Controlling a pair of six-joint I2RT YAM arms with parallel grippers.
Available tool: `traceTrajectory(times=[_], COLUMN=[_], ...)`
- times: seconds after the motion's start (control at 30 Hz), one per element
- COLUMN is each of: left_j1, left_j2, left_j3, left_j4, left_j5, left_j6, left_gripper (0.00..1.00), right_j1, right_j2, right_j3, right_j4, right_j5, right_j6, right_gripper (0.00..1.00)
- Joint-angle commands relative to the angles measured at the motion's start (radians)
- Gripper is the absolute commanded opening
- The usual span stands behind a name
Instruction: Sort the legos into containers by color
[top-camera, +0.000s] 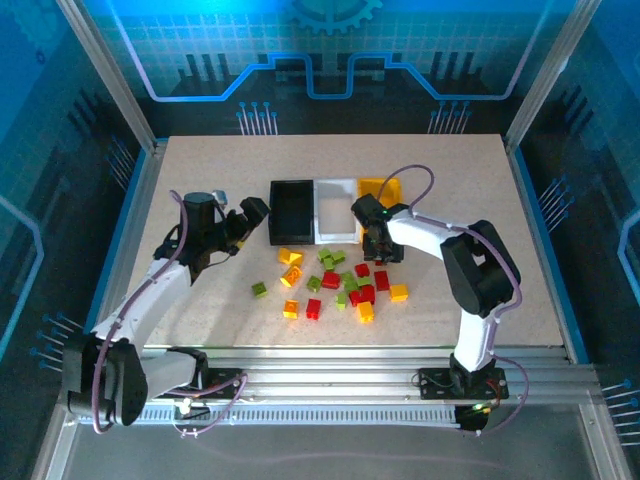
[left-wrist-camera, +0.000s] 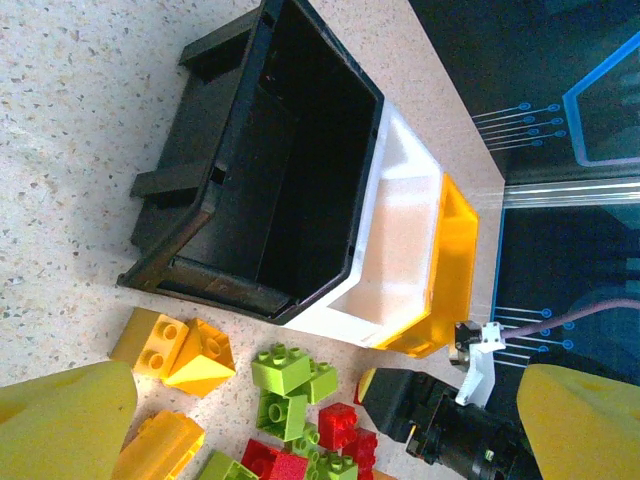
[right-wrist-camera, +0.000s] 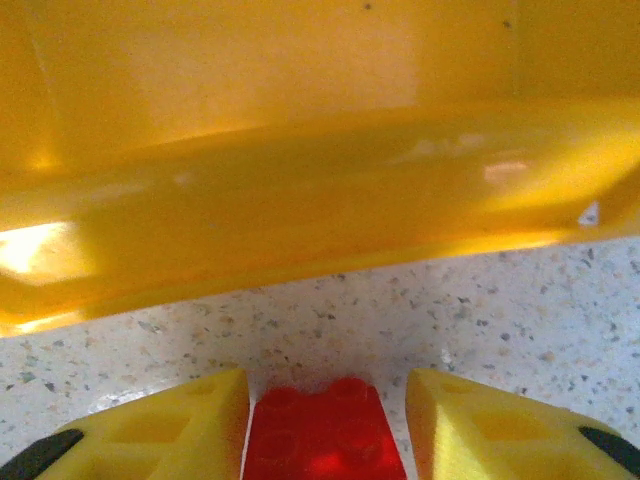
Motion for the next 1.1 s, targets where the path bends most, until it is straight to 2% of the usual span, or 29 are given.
traceTrajectory(times=[0.0, 0.17, 0.37, 0.47, 0.7, 0.77, 0.87, 0.97, 1.07], left_j1=[-0.003, -0.004, -0.004, -0.004, -0.003, -0.002, -0.002, -0.002, -0.002], left_j2=[0.011, 0.015, 0.015, 0.008, -0.018, -0.023, -0.034, -0.046, -0.047], left_j3=[-0.012, -0.007, -0.005, -0.017, -0.062, -0.060, -0.051, -0.036, -0.009], left_j4=[0.024, 0.021, -0.006, -0.037, -0.090, -0.120, -0.173, -0.207, -0.257], left_j5=[0.020, 0.022, 0.023, 0.016, -0.006, -0.020, -0.045, -0.066, -0.084], left_j6=[-0.007, -0.007, -0.001, 0.005, -0.008, 0.001, 0.018, 0.035, 0.062], left_gripper=[0.99, 0.99, 0.99, 0.99, 0.99, 0.99, 0.99, 0.99, 0.99], right_j1=[-0.006, -0.003, -0.008, -0.028, -0.092, -0.104, -0.115, -0.115, -0.111], right_j2=[0.009, -0.063, -0.196, -0.145, 0.089, 0.142, 0.188, 0.178, 0.137], right_j3=[0.019, 0.010, 0.079, 0.182, 0.426, 0.485, 0.544, 0.564, 0.569], right_j4=[0.005, -0.008, -0.050, -0.080, -0.115, -0.130, -0.145, -0.133, -0.130], right_j5=[-0.011, -0.006, 0.041, 0.068, 0.106, 0.107, 0.094, 0.079, 0.068], right_j6=[0.015, 0.003, -0.050, -0.071, -0.085, -0.087, -0.089, -0.103, -0.111], right_gripper=[0.39, 0.28, 0.26, 0.26, 0.26, 0.29, 0.40, 0.54, 0.62])
